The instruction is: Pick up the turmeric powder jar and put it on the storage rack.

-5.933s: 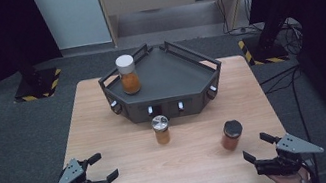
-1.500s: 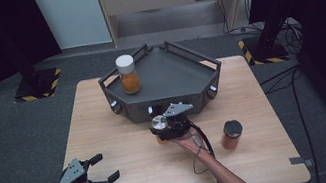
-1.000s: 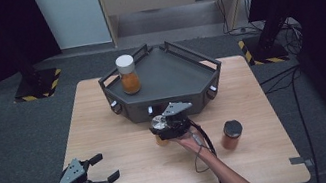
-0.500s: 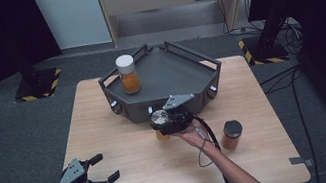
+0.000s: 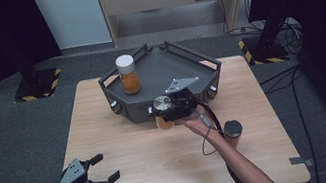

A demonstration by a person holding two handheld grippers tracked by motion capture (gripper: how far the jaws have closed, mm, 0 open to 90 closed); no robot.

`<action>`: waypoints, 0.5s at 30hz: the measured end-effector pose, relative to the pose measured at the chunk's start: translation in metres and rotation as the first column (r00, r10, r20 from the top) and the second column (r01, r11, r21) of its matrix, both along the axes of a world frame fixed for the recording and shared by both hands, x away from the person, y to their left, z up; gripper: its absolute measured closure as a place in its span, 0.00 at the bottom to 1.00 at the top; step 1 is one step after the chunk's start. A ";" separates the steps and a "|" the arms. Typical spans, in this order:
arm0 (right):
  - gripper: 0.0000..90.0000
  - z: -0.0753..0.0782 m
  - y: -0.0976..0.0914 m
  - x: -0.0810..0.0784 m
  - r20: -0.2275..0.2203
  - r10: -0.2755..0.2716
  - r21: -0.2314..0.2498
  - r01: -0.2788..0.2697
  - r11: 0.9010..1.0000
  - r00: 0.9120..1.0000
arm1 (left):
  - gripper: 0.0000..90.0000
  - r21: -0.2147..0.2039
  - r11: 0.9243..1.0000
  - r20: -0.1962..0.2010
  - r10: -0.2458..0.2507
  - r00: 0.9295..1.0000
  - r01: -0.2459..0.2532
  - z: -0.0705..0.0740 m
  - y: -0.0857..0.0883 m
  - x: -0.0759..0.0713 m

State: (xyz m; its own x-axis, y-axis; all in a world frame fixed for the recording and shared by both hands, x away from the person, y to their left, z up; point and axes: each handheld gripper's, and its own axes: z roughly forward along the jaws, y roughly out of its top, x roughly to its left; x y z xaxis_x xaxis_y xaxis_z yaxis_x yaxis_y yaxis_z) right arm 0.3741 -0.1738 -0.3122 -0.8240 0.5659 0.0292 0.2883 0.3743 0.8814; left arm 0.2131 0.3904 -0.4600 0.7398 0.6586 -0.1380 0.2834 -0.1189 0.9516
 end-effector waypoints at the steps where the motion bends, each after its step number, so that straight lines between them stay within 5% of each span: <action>1: 0.38 0.004 -0.001 0.001 0.006 -0.001 0.002 0.001 1.000 1.000 | 0.06 -0.001 1.000 0.000 0.000 1.000 0.000 0.000 0.000 0.000; 15: 0.38 0.045 0.007 0.021 0.028 -0.045 -0.014 0.046 0.999 0.999 | 0.06 0.000 1.000 0.001 -0.002 1.000 0.002 0.000 0.000 0.000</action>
